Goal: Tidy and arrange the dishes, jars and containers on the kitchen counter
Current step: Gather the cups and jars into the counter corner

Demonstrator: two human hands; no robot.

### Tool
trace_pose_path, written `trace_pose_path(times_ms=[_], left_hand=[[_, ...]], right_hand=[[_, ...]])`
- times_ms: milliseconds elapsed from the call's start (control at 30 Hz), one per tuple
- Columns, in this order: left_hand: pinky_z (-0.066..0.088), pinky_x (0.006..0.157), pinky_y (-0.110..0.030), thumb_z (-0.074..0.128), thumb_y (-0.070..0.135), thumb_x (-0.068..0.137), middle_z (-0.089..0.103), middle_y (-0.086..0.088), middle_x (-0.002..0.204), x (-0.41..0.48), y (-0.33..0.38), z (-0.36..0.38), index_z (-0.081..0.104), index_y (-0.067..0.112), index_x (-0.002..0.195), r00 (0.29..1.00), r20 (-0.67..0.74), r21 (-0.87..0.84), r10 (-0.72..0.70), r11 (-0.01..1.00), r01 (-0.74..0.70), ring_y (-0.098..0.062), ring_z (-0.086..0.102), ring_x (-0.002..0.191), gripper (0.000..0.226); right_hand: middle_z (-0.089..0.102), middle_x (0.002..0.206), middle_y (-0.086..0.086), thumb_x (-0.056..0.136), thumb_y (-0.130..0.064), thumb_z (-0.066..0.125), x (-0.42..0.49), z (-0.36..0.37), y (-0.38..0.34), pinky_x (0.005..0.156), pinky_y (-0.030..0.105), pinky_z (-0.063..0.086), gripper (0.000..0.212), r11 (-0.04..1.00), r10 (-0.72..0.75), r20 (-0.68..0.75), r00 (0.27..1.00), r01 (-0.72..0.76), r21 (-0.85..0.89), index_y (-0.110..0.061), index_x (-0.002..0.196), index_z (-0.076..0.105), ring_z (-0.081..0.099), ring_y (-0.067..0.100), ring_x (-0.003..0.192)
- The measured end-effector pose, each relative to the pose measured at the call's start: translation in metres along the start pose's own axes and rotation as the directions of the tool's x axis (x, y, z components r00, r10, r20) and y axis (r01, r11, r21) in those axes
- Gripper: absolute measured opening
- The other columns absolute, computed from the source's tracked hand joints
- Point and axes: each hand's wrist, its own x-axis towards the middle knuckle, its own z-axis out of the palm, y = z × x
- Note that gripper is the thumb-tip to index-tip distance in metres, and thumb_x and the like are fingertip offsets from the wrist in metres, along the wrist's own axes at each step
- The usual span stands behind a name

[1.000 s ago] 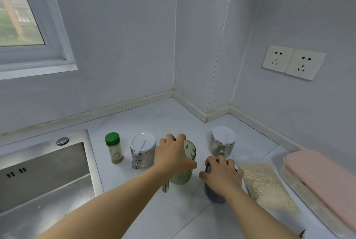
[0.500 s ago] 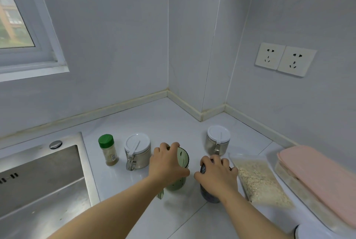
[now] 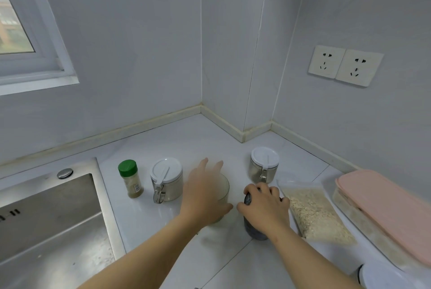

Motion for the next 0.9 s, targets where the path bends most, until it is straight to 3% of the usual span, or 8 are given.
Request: trace_pose_path(times_ms=[100, 200, 300, 433, 500, 567, 667, 900], left_hand=[[0.018, 0.112, -0.032, 0.065, 0.047, 0.078, -0.006, -0.001, 0.155, -0.012, -0.004, 0.0, 0.008, 0.035, 0.147, 0.992, -0.123, -0.074, 0.019, 0.997, -0.029, -0.023, 0.008, 0.141, 0.09], [0.023, 0.111, -0.035, 0.074, 0.037, 0.072, 0.02, -0.005, 0.149, -0.025, -0.011, 0.006, 0.031, 0.026, 0.143, 0.957, -0.277, -0.289, -0.091, 0.957, 0.007, -0.023, 0.02, 0.138, 0.083], [0.031, 0.101, -0.029, 0.08, 0.03, 0.066, 0.043, -0.004, 0.122, -0.03, -0.021, 0.014, 0.048, 0.015, 0.128, 0.924, -0.312, -0.408, -0.222, 0.909, 0.081, -0.023, 0.036, 0.121, 0.071], [0.036, 0.072, -0.022, 0.079, 0.029, 0.07, 0.043, 0.004, 0.093, -0.032, -0.027, 0.017, 0.044, 0.016, 0.1, 0.904, -0.188, -0.583, -0.383, 0.785, 0.211, -0.017, 0.045, 0.091, 0.048], [0.035, 0.061, -0.023, 0.077, 0.03, 0.073, 0.044, 0.003, 0.084, -0.032, -0.028, 0.02, 0.041, 0.015, 0.09, 0.89, -0.126, -0.653, -0.439, 0.712, 0.258, -0.018, 0.045, 0.079, 0.043], [0.036, 0.059, -0.025, 0.075, 0.031, 0.076, 0.045, 0.001, 0.082, -0.032, -0.029, 0.023, 0.041, 0.014, 0.089, 0.875, -0.072, -0.717, -0.479, 0.635, 0.289, -0.017, 0.046, 0.073, 0.04], [0.037, 0.062, -0.03, 0.07, 0.034, 0.08, 0.047, 0.0, 0.079, -0.03, -0.029, 0.026, 0.041, 0.018, 0.085, 0.862, 0.006, -0.783, -0.506, 0.534, 0.319, -0.017, 0.046, 0.069, 0.034], [0.042, 0.07, -0.031, 0.057, 0.028, 0.091, 0.052, -0.003, 0.077, -0.028, -0.03, 0.03, 0.048, 0.013, 0.081, 0.858, 0.124, -0.855, -0.499, 0.385, 0.348, -0.019, 0.049, 0.073, 0.021]], right_hand=[[0.044, 0.132, -0.01, 0.086, -0.048, 0.046, 0.001, -0.001, 0.0, 0.095, 0.037, 0.024, 0.039, 0.996, 0.031, -0.064, 0.997, -0.026, 0.082, -0.033, 0.123, 0.048, 0.034, 0.018, 0.125], [0.056, 0.124, -0.009, 0.086, -0.037, 0.058, 0.001, -0.004, 0.001, 0.099, 0.033, 0.025, 0.033, 0.934, 0.156, -0.295, 0.943, -0.043, 0.355, -0.028, 0.117, 0.058, 0.04, 0.016, 0.125], [0.06, 0.117, -0.007, 0.082, -0.032, 0.066, -0.003, -0.005, 0.008, 0.097, 0.034, 0.025, 0.027, 0.915, 0.205, -0.445, 0.872, -0.008, 0.404, -0.024, 0.107, 0.064, 0.043, 0.018, 0.122], [0.047, 0.134, -0.007, 0.077, -0.042, 0.071, -0.007, -0.002, 0.019, 0.102, 0.036, 0.03, 0.056, 0.911, 0.188, -0.256, 0.948, -0.071, 0.406, -0.024, 0.126, 0.051, 0.036, 0.02, 0.13], [0.045, 0.13, -0.003, 0.073, -0.03, 0.077, -0.008, 0.002, 0.024, 0.1, 0.032, 0.033, 0.064, 0.796, 0.184, -0.183, 0.966, -0.037, 0.605, -0.021, 0.129, 0.048, 0.038, 0.021, 0.129], [0.044, 0.131, -0.001, 0.074, -0.014, 0.077, -0.012, 0.004, 0.025, 0.096, 0.026, 0.034, 0.064, 0.594, 0.211, -0.112, 0.971, -0.036, 0.804, -0.02, 0.13, 0.046, 0.042, 0.017, 0.122], [0.042, 0.137, 0.001, 0.077, -0.004, 0.073, -0.018, 0.009, 0.027, 0.097, 0.026, 0.034, 0.07, 0.378, 0.255, -0.046, 0.966, -0.056, 0.924, -0.019, 0.136, 0.039, 0.042, 0.012, 0.116], [0.038, 0.129, -0.006, 0.073, 0.004, 0.074, -0.032, 0.025, 0.028, 0.094, 0.023, 0.032, 0.091, 0.238, 0.198, 0.035, 0.98, -0.083, 0.968, -0.022, 0.145, 0.025, 0.038, 0.008, 0.116]])
